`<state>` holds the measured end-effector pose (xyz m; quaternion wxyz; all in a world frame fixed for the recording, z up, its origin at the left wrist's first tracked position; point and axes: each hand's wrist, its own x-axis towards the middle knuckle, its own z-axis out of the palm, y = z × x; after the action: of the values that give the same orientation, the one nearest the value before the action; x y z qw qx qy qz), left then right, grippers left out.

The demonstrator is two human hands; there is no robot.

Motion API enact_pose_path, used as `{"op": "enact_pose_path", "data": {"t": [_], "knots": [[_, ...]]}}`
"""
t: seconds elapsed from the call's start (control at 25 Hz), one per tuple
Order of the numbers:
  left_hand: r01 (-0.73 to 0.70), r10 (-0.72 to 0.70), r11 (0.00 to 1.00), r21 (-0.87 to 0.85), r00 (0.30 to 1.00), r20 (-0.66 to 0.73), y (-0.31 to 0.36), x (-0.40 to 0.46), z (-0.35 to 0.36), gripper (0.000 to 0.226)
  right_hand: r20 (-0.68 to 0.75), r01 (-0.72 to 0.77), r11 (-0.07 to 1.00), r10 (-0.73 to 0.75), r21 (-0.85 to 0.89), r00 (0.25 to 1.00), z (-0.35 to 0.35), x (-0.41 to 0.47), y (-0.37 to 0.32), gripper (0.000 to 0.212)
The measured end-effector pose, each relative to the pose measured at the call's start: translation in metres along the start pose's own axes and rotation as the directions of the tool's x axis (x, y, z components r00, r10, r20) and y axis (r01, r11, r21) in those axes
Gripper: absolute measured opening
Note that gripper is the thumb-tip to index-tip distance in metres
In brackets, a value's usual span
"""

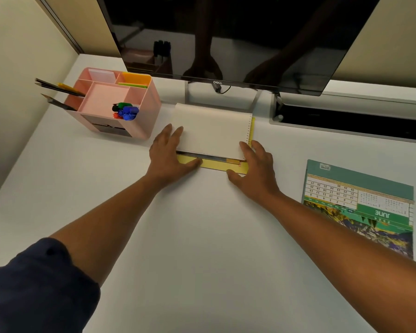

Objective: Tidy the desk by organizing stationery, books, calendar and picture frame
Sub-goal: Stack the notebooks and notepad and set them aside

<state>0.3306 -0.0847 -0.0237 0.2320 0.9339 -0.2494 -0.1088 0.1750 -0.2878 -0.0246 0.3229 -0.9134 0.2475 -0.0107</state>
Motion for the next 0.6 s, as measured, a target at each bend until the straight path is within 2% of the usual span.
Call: {"op": "enact_pose_path", "data": {"t": [0.28, 0.6], "knots": [[0.005, -0.012, 0.995, -0.097, 0.998, -0.067, -0.0007, 0.0015, 0.0067, 0.084, -0.026, -0.012, 1.0, 0.011, -0.012, 1.0, 0.0033, 0.0073, -0.0032, 0.065], [0.032, -0.04, 0.99, -0.137, 0.997, -0.059, -0.0006, 0.0032, 0.0057, 0.087, -0.098, -0.006, 1.0, 0.005, -0.004, 0.995, 0.0085, 0.0075, -0.0061, 0.057]]}}
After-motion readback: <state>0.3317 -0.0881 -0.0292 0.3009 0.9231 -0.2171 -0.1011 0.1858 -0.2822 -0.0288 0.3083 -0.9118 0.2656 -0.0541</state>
